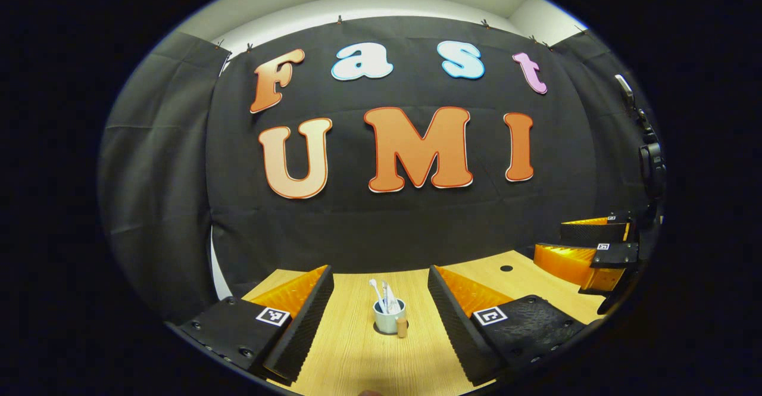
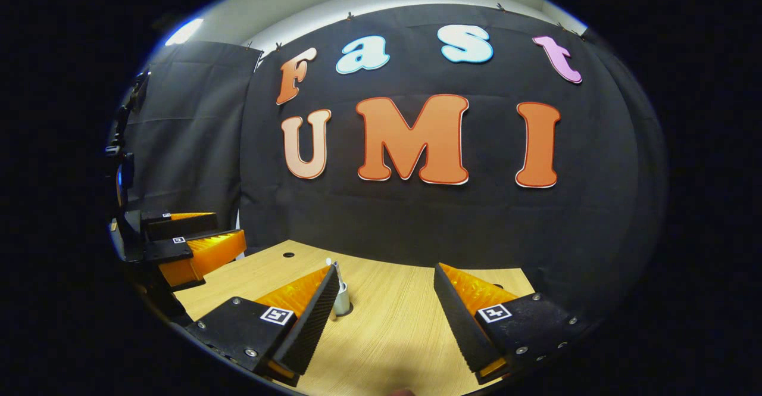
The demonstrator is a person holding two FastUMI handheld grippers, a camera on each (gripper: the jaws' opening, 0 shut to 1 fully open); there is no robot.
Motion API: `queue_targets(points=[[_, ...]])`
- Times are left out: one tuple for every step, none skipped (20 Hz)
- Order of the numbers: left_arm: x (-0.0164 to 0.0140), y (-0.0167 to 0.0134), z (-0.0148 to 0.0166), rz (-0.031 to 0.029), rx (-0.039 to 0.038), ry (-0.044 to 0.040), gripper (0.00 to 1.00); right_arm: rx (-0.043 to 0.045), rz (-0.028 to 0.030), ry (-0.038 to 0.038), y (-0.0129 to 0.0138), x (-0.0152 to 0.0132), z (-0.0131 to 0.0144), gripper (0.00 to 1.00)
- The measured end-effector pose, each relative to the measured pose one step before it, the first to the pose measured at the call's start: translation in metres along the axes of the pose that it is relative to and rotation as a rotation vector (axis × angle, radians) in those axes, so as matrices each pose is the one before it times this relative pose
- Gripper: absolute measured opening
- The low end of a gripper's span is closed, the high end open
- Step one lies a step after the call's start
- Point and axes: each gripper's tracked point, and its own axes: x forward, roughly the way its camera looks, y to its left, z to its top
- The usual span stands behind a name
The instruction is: Put the toothbrush and toothpaste on the desktop into the cup, then pick up the cup and place it on the coaster on the desktop.
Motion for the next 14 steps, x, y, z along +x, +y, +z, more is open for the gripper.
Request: queue_targets(points=[[0.00112, 0.00075, 0.00419, 0.00149, 0.00412, -0.02331, 0.96, -0.00774, -0.00167, -0.00825, 0.00057, -0.00002, 0.00013, 0.96], [0.00168, 0.00044, 0.0022, 0.00065, 0.00489, -0.01219, 0.96, -0.00461, -0.00289, -0.00391, 0.00013, 0.00062, -0.0001, 0.96], [0.00051, 0.00087, -0.00197, 0.00178, 0.00596, 0.0008, 0.96, -0.00167, -0.00118, -0.00006, 0.00003, 0.00024, 0.00182, 0.96], [0.00148, 0.0014, -0.00209, 0.00206, 0.0031, 0.00155, 0.96, 0.00299, 0.00233, 0.00113, 0.0011, 0.00211, 0.00028, 1.0], [0.00329, 0.00161, -0.0025, 0.00081, -0.00197, 0.0028, 0.96, 0.00343, 0.00058, 0.00465, 0.0006, 0.00334, -0.00257, 0.97], [0.00346, 0.00166, -0.00066, -0.00111, -0.00507, 0.00066, 0.96, 0.00446, 0.00191, 0.00006, 0.00087, 0.00233, -0.00053, 0.97], [0.00288, 0.00217, 0.00061, 0.0009, -0.00739, -0.00217, 0.96, 0.00326, 0.00031, 0.0022, -0.00008, 0.00232, -0.00148, 0.97], [0.00314, 0.00217, 0.00103, -0.00285, -0.00614, -0.00366, 0.96, 0.00182, 0.00125, 0.00221, -0.0002, 0.00012, -0.00093, 0.97], [0.00496, 0.00179, 0.00069, 0.00086, -0.0033, -0.00132, 0.96, 0.00029, -0.00067, 0.00093, 0.00005, 0.00085, -0.00022, 0.97], [0.00417, 0.00257, 0.00016, -0.00003, -0.00025, -0.00096, 0.96, 0.00081, -0.00231, 0.00168, -0.00069, 0.00122, -0.00011, 0.97], [0.00165, 0.00041, -0.0001, -0.00076, -0.00072, -0.00234, 0.96, 0.00144, -0.00098, 0.00137, 0.00103, 0.0015, -0.00059, 0.97], [0.00307, -0.00083, -0.00013, -0.00469, -0.00173, 0.00142, 0.96, 0.00269, -0.00091, 0.00163, -0.00021, 0.00077, -0.00029, 0.97], [0.00216, -0.00125, -0.00306, -0.0059, -0.00055, 0.00274, 0.95, 0.00224, 0.00131, 0.00407, 0.00026, 0.00107, -0.00108, 0.97], [0.00227, -0.00035, -0.00111, -0.00285, 0.00006, 0.00178, 0.95, -0.00011, -0.00141, 0.00439, -0.00043, 0.00081, -0.00086, 0.97]])
